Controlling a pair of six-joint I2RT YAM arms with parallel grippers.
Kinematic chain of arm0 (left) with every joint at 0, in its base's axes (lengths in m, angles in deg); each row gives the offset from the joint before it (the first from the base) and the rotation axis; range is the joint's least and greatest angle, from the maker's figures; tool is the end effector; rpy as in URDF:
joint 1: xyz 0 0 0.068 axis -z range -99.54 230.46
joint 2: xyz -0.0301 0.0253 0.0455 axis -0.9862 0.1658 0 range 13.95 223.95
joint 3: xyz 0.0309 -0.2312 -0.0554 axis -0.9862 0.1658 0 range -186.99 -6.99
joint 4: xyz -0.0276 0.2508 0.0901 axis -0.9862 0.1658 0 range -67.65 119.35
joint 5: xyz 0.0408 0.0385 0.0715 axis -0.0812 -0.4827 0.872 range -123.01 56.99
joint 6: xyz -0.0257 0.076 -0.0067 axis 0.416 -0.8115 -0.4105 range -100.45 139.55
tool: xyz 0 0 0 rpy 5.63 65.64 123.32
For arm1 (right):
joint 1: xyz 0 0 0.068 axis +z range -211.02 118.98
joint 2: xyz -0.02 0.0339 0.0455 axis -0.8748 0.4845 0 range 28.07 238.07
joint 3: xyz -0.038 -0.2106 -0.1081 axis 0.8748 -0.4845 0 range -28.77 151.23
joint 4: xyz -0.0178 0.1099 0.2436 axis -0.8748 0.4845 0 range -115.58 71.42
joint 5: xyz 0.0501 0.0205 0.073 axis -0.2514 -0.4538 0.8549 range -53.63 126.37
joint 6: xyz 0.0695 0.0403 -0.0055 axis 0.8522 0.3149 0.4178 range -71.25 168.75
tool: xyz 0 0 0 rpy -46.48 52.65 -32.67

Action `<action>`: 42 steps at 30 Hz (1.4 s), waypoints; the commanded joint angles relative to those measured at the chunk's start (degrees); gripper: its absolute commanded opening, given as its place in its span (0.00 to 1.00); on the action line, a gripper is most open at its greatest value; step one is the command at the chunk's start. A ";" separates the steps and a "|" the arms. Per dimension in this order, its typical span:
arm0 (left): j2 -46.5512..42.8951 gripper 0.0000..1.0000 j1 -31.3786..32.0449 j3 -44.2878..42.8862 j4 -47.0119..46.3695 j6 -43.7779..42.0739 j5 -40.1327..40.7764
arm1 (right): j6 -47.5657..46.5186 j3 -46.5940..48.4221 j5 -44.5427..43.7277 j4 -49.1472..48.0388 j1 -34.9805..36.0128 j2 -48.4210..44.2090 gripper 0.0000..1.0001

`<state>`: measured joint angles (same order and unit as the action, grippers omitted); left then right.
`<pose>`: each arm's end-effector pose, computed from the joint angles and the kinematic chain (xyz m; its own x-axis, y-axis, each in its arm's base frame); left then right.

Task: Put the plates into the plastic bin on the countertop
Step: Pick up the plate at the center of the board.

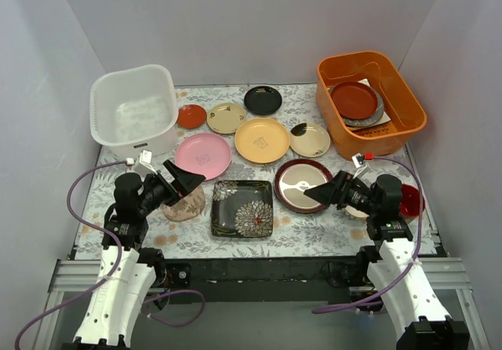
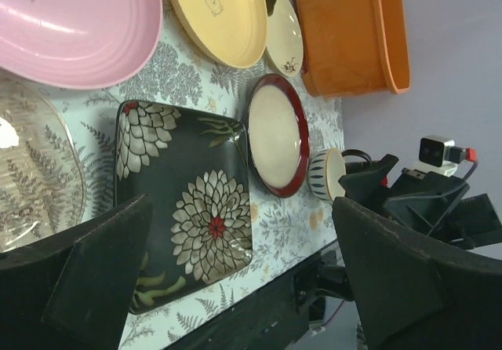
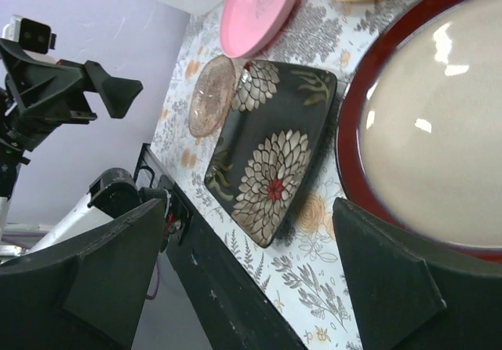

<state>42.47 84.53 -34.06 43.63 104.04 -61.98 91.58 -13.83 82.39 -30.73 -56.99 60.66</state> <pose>0.1930 -0.0475 0.2246 -0.5424 -0.8344 0.0978 -0.3349 0.1080 -0.9360 0.1999 0.0644 0.1916 -0.6681 0.4261 -0.6100 -0.4029 0.4821 0.7780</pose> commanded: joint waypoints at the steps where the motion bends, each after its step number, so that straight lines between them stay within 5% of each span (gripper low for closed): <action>1: 0.49 0.98 -0.21 0.00 4.21 2.70 -0.38 | -2.05 -0.44 -1.81 2.77 1.94 0.00 0.94; 8: 6.55 0.98 -0.21 -0.09 7.37 4.19 -0.38 | -3.98 3.95 -13.47 4.09 12.30 6.06 0.93; 12: 7.79 0.98 -0.30 1.40 6.85 7.00 -1.00 | -3.28 8.69 -23.50 3.83 27.82 12.55 0.93; 18: 9.10 0.98 -0.12 3.43 9.30 9.47 -0.82 | -3.19 15.11 -33.53 5.06 40.86 20.65 0.90; 42: 10.77 0.71 11.13 7.91 16.08 15.79 10.60 | -1.34 14.77 -37.93 3.56 45.10 25.49 0.88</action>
<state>52.52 94.48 -25.30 58.55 118.13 -54.99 90.18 -0.04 45.47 -25.31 -12.18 85.67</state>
